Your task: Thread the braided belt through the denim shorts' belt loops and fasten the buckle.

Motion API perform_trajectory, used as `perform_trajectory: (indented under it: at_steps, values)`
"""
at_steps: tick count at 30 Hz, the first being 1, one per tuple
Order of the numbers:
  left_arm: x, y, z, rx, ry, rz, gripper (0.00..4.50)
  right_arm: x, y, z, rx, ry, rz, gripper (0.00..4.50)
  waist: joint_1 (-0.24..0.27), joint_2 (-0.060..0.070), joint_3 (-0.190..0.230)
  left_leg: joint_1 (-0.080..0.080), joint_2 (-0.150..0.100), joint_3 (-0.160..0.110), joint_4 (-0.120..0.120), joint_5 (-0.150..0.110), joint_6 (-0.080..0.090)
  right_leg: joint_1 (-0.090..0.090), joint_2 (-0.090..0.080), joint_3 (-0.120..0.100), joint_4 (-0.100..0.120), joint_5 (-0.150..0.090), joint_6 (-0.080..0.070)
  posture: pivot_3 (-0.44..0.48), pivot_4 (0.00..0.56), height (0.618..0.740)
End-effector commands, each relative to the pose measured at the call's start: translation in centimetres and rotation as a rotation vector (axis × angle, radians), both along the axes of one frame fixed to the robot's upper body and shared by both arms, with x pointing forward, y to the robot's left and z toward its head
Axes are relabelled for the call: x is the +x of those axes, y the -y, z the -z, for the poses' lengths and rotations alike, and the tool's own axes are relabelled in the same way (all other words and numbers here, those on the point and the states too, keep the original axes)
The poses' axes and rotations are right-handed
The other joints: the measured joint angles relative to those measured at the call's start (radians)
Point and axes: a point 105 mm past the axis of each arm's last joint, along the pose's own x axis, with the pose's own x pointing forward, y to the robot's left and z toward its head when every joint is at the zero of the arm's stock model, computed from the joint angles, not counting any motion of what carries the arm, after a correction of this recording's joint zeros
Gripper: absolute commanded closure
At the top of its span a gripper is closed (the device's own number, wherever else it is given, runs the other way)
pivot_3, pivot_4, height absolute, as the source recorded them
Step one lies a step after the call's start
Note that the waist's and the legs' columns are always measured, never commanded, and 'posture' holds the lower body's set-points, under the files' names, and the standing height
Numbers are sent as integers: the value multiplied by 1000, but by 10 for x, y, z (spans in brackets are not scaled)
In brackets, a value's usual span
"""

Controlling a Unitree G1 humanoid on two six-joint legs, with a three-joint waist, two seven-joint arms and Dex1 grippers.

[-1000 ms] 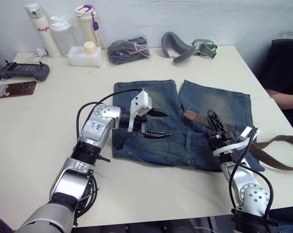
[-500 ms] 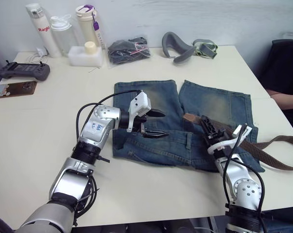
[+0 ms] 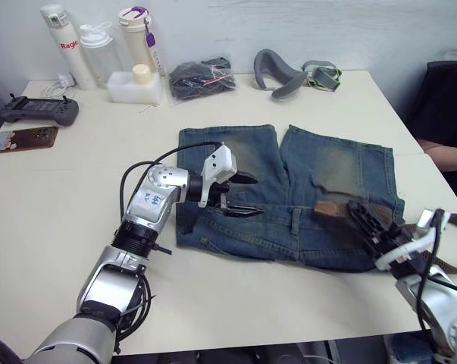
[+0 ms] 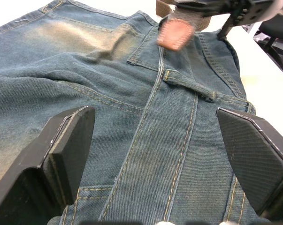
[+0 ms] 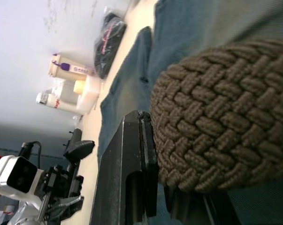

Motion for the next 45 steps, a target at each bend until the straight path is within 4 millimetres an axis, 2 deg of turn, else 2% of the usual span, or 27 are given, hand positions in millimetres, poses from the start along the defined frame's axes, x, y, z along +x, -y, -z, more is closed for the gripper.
perform_trajectory:
  at_steps: [1,8,10,13,22,26,30,34,45]
  values:
    - [-1,4,-5,-7,31,18,0,-7,-15,-8,-45,41,-97,4374,-1,0,0,0,0,0,0,0,0,0,0,0,0,0,0,0,150,740]
    - [-1,5,-6,-8,31,23,0,12,-22,8,-68,11,-73,4374,1,0,0,0,0,0,0,0,0,0,0,0,0,0,0,0,150,740]
    - [-4,4,-6,-1,38,34,0,17,-30,10,-78,20,-104,4374,2,0,0,0,0,0,0,0,0,0,0,0,0,0,0,0,150,740]
    - [-5,-2,-4,11,40,34,0,20,-43,10,-85,40,-166,4374,2,0,0,0,0,0,-1,1,0,-1,0,0,0,0,0,0,150,740]
    - [-3,-7,-5,13,43,10,0,19,-65,2,-18,97,-276,4374,0,0,0,0,1,0,-1,1,-1,-1,1,0,0,0,0,0,150,740]
    - [-3,-8,-5,14,44,6,0,13,-63,9,-34,71,-307,4374,1,0,0,0,1,0,-1,1,-1,-1,1,0,0,0,0,0,150,740]
    - [-3,-8,-5,15,47,2,0,11,-48,20,-103,1,-290,4374,1,0,0,0,1,0,-1,1,-1,-1,0,0,0,0,0,0,150,740]
    - [-3,-8,-6,16,49,4,0,8,-39,15,-124,2,-298,4374,3,0,0,0,1,0,-1,1,0,-1,0,0,0,0,0,0,150,740]
    - [-3,-10,-6,22,49,2,0,5,-66,9,-47,68,-421,4374,2,0,0,0,1,0,-1,1,0,-1,1,0,0,0,0,0,150,740]
